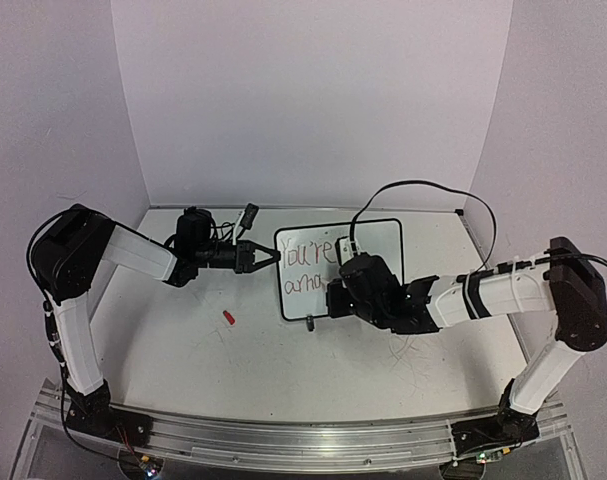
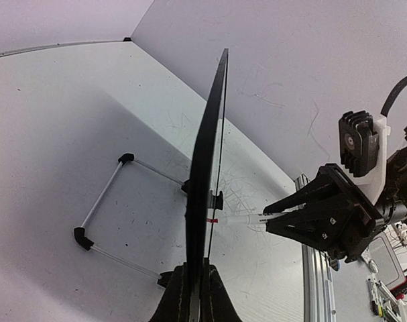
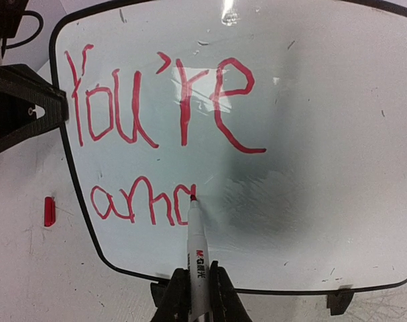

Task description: Write a sentence on the whiteboard

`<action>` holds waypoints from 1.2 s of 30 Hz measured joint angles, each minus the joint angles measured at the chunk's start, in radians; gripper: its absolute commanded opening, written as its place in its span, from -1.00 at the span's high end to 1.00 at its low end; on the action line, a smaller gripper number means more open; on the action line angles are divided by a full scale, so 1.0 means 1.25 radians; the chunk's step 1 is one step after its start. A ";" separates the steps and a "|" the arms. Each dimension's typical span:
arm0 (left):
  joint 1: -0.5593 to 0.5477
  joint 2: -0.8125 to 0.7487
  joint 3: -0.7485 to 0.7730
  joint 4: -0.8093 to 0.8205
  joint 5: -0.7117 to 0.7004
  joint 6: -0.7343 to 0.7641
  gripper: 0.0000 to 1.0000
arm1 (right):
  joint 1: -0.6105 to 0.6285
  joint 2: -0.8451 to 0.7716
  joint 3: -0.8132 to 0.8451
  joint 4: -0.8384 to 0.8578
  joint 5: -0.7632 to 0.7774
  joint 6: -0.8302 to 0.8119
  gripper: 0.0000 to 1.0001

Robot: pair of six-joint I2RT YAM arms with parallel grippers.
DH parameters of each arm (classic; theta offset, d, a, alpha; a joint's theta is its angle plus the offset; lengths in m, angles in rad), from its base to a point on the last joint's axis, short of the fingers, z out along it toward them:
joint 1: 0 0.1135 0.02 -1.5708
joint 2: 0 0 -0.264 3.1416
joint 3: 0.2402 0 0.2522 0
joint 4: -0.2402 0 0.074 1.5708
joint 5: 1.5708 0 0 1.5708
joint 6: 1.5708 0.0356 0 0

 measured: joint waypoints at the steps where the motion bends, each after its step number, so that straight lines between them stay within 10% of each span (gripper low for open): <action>1: 0.000 0.000 0.000 0.000 0.000 0.000 1.00 | 0.001 0.000 -0.003 0.000 -0.002 0.002 1.00; 36: -0.003 0.000 0.000 0.000 0.001 0.000 1.00 | 0.006 -0.098 -0.088 0.048 -0.036 -0.019 1.00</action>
